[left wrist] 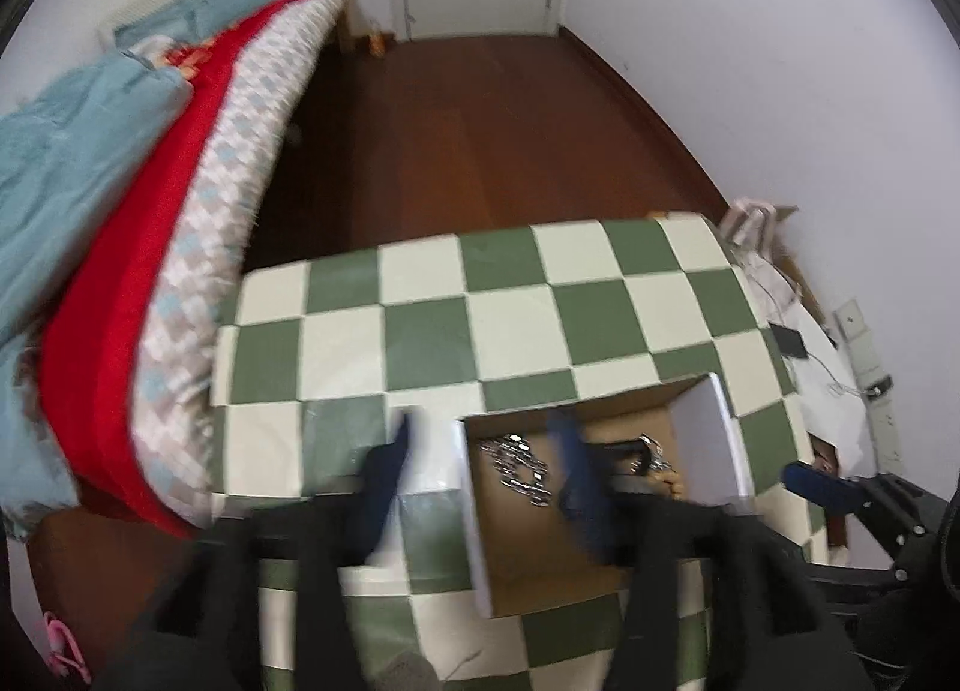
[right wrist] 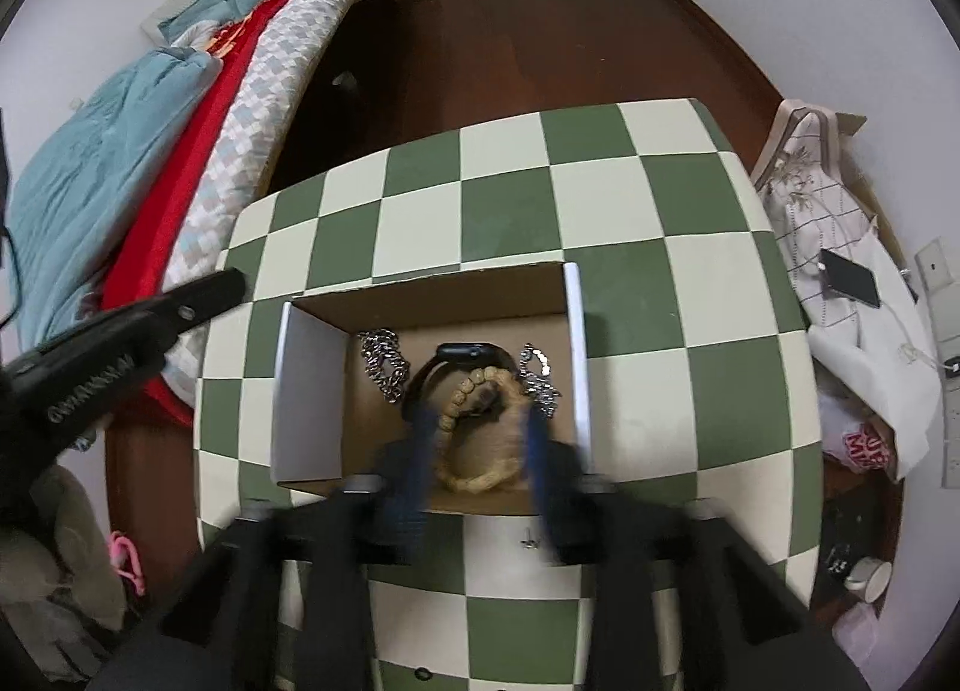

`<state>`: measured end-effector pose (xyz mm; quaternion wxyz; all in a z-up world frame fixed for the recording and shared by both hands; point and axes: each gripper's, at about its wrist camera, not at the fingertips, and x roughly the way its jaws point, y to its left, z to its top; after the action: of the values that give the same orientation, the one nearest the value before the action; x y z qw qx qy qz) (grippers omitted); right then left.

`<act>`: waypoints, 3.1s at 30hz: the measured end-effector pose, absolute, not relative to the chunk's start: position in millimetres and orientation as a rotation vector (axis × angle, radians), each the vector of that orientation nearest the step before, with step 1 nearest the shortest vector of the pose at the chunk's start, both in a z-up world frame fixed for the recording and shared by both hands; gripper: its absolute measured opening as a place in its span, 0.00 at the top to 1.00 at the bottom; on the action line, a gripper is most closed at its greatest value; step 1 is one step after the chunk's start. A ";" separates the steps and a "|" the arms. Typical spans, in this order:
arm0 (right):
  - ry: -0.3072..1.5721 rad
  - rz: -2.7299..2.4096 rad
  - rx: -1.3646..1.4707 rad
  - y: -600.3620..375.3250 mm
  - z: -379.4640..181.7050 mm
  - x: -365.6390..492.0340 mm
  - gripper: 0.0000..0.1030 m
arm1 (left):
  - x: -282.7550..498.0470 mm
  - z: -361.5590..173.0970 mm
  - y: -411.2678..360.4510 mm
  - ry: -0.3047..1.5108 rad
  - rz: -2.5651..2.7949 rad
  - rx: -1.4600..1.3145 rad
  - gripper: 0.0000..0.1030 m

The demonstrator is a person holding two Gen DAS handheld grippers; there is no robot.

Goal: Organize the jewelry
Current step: 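Carry both bracelets into the white box and open both tools, then lift both open tools away from the box, then close the left tool on a small black ring while the right tool grasps a silver pendant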

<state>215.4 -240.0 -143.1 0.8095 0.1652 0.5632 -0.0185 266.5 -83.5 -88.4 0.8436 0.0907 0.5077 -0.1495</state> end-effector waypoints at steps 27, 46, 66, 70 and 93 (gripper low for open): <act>1.091 -0.198 0.087 -210.6 -113.8 139.3 0.00 | 152.9 -53.8 -34.5 0.850 -0.135 0.213 0.00; 0.869 -0.238 0.063 -192.3 -29.5 55.0 0.00 | 73.9 -6.5 -9.5 0.728 -0.127 0.174 0.00; 0.955 -0.254 0.198 -212.9 -98.3 -6.8 0.02 | 35.2 -110.2 -12.2 0.819 0.076 0.333 0.00; 1.080 -0.282 0.280 -236.8 -168.8 -11.0 0.32 | 34.4 -152.0 -16.2 0.899 0.083 0.369 0.00; 1.128 -0.314 0.277 -248.5 -246.9 -23.2 0.88 | 12.8 -228.3 -91.8 1.106 -0.223 0.365 0.37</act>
<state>-23.2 -248.5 -246.9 0.8245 0.1303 0.5305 -0.1475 12.8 -91.8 -228.3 0.8294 0.1719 0.5211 -0.1049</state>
